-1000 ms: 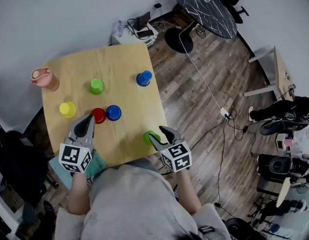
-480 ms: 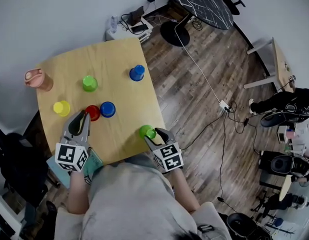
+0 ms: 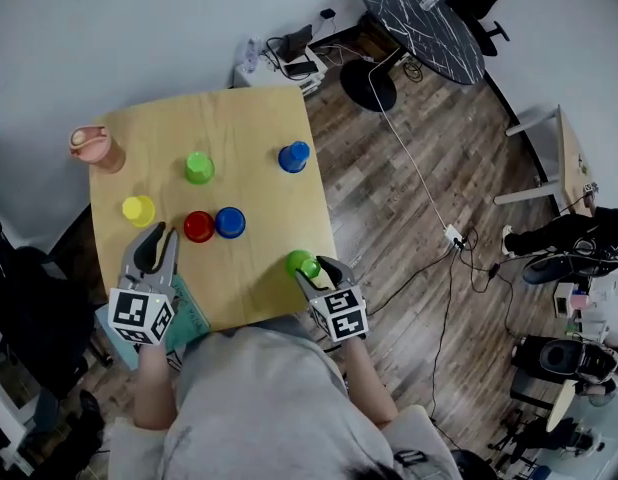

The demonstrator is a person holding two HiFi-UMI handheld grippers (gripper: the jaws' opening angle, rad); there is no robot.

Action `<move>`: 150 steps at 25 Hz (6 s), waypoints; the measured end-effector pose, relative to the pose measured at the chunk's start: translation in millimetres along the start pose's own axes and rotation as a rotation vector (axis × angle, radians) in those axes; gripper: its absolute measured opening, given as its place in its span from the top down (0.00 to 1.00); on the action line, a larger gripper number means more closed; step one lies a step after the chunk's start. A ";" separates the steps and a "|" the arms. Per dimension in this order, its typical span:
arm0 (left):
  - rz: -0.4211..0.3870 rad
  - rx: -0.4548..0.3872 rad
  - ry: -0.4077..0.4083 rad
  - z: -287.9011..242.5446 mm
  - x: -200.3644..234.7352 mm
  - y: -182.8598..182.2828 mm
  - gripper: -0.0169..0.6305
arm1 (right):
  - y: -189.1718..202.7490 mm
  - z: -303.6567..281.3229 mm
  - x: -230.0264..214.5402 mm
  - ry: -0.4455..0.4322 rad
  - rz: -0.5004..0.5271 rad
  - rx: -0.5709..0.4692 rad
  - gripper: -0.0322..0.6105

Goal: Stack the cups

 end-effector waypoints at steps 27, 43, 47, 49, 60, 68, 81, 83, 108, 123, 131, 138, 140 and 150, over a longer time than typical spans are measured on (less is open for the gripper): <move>0.086 0.104 -0.174 40.1 57.9 48.5 0.64 | -110.7 -99.8 54.1 -0.098 0.100 -0.032 0.61; 0.044 0.264 -0.158 -16.7 103.6 112.5 0.47 | -127.5 -40.4 73.1 -0.123 -0.014 -0.267 0.61; 0.038 0.285 -0.156 -23.5 106.3 120.5 0.48 | -122.7 -38.4 78.3 -0.121 -0.011 -0.265 0.61; 0.031 0.287 -0.167 -22.8 107.5 119.9 0.59 | -121.7 -37.6 79.6 -0.124 -0.010 -0.266 0.61; 0.003 0.144 -0.123 -11.8 77.0 54.5 0.59 | -133.4 -37.2 90.0 -0.197 0.009 -0.305 0.61; 0.001 0.056 -0.039 -15.8 30.1 8.1 0.58 | -136.1 -27.9 89.3 -0.237 0.019 -0.334 0.61; -0.082 0.121 0.119 -46.3 -39.5 10.2 0.58 | -121.3 -9.8 71.2 -0.206 -0.015 -0.347 0.61; -0.091 0.132 0.126 -49.1 -43.9 14.1 0.58 | -118.2 -6.8 67.8 -0.196 -0.023 -0.347 0.61; -0.096 0.049 0.134 -42.4 -49.3 4.0 0.48 | -108.1 10.4 44.4 -0.148 -0.080 -0.388 0.61; -0.022 -0.095 -0.149 11.4 -21.4 -39.5 0.89 | -154.6 1.4 -23.9 -0.115 -0.123 -0.445 0.61; 0.028 -0.066 -0.264 29.3 -18.4 -32.5 0.89 | -170.9 -43.3 -59.4 -0.116 -0.123 -0.356 0.61; 0.049 -0.013 -0.338 36.8 -22.7 -21.9 0.89 | -165.9 -91.4 -75.0 -0.113 -0.083 -0.245 0.61; 0.053 0.005 -0.353 38.5 -24.7 -18.3 0.89 | -165.3 -106.4 -80.3 -0.102 -0.080 -0.220 0.61; 0.057 0.071 -0.419 49.9 -28.0 -7.7 0.89 | -177.2 -159.8 -91.5 -0.060 -0.031 -0.180 0.61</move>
Point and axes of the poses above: the fingertips, and each gripper's own axes: z backward along the fingers, x to its left, y out of its underside, the point moved 4 cm from there along z, backward along the fingers, and after that the axes turned 12 degrees about -z, right-handed, at the moved point
